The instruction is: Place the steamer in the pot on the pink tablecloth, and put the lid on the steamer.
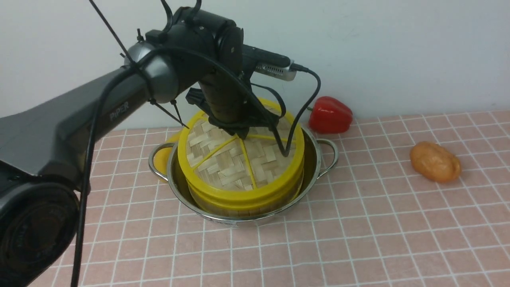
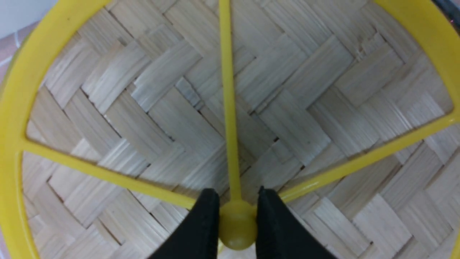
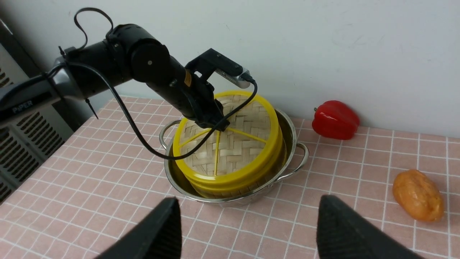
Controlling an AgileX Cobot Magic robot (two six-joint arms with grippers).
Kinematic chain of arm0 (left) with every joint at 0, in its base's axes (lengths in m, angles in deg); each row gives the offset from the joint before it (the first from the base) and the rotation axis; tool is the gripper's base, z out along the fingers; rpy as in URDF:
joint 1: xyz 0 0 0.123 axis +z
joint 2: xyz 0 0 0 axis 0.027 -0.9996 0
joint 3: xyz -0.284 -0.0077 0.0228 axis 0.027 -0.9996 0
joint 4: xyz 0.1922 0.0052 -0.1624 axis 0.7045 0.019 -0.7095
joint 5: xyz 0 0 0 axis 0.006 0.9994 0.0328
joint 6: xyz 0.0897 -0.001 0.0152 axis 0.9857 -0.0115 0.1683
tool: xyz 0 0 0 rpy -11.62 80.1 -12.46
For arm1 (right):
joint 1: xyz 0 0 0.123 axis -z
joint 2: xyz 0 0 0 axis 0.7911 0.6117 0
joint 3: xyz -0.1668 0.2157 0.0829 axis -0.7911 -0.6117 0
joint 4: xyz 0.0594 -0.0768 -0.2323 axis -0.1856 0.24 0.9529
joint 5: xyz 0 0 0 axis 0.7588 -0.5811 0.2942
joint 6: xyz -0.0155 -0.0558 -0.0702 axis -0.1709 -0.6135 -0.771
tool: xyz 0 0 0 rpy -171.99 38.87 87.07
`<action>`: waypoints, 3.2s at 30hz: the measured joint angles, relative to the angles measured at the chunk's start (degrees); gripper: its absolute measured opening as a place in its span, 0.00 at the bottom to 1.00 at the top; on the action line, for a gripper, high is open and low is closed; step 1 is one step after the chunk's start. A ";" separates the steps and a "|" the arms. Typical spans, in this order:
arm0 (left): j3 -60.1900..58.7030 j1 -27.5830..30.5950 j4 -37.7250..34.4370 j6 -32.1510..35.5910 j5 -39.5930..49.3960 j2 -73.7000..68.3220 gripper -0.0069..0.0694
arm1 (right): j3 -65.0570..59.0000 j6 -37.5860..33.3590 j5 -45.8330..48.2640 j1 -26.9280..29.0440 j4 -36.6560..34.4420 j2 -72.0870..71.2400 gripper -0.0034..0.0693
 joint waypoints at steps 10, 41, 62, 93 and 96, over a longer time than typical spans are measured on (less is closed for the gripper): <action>0.00 0.00 0.00 0.00 -1.08 -1.26 0.25 | 0.00 0.00 0.00 0.00 0.00 0.00 0.72; 10.11 0.00 3.21 1.79 8.39 19.21 0.68 | -12.73 -3.02 -1.10 0.00 11.20 -8.96 0.47; -0.57 0.00 -9.48 12.39 8.45 45.74 0.06 | -41.58 2.42 -8.43 0.00 16.04 -34.23 0.03; -71.95 0.00 -13.16 10.60 -8.48 103.68 0.09 | -41.58 2.64 -8.32 0.00 15.82 -34.23 0.16; -73.29 0.61 -8.97 10.60 -12.48 104.31 0.09 | -41.58 2.64 -8.32 0.00 15.80 -34.23 0.17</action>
